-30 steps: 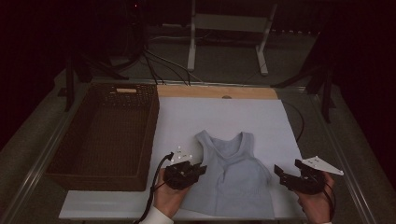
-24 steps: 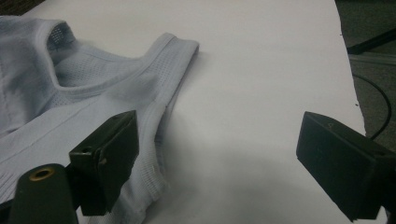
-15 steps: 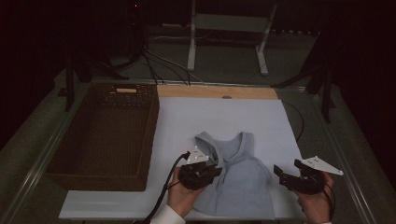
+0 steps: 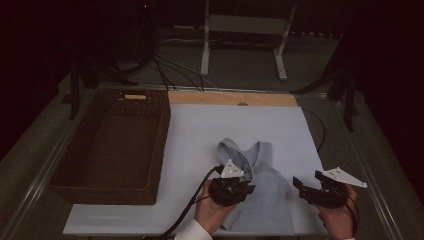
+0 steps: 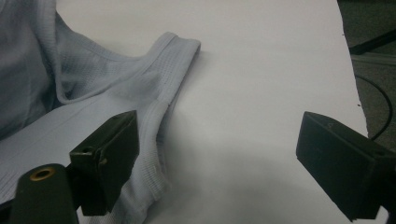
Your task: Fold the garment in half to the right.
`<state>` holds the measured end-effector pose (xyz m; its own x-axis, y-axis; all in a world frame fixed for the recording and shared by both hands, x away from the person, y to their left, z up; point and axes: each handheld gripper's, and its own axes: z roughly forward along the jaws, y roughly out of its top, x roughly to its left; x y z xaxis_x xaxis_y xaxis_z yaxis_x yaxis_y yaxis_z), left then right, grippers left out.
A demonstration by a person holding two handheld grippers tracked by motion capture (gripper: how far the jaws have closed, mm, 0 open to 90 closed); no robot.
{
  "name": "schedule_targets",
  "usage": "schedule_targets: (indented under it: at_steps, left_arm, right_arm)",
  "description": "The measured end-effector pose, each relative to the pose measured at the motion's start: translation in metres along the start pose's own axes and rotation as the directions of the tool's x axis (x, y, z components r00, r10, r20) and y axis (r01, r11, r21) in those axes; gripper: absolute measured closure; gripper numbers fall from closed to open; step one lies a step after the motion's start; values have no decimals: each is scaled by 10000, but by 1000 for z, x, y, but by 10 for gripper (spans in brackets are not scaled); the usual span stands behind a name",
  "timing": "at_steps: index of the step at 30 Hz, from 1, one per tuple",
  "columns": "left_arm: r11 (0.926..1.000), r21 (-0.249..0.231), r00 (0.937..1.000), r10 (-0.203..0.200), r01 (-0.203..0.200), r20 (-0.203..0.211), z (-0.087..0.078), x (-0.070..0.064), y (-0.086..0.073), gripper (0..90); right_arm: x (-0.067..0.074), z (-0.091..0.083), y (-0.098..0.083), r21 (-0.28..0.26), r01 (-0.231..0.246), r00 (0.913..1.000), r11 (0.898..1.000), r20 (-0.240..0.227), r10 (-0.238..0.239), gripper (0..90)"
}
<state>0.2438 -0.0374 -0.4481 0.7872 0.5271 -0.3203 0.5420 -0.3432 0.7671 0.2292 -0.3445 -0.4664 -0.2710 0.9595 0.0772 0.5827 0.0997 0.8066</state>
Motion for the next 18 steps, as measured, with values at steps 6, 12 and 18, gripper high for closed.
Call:
schedule_targets:
  at_steps: [6,12,18]
  left_arm:
    - [9996,166,9994,202,-207,272,13,-11,2,803]
    - [9988,375,9984,311,-329,482,26,-19,1,801]
    - [9976,559,9981,386,-413,487,36,-20,0,799]
  right_arm:
    - [1,0,0,-27,17,10000,10000,-19,-17,138]
    - [1,0,0,-27,30,10000,10000,-46,-30,139]
    - [1,0,0,-2,57,10000,10000,-51,-57,142]
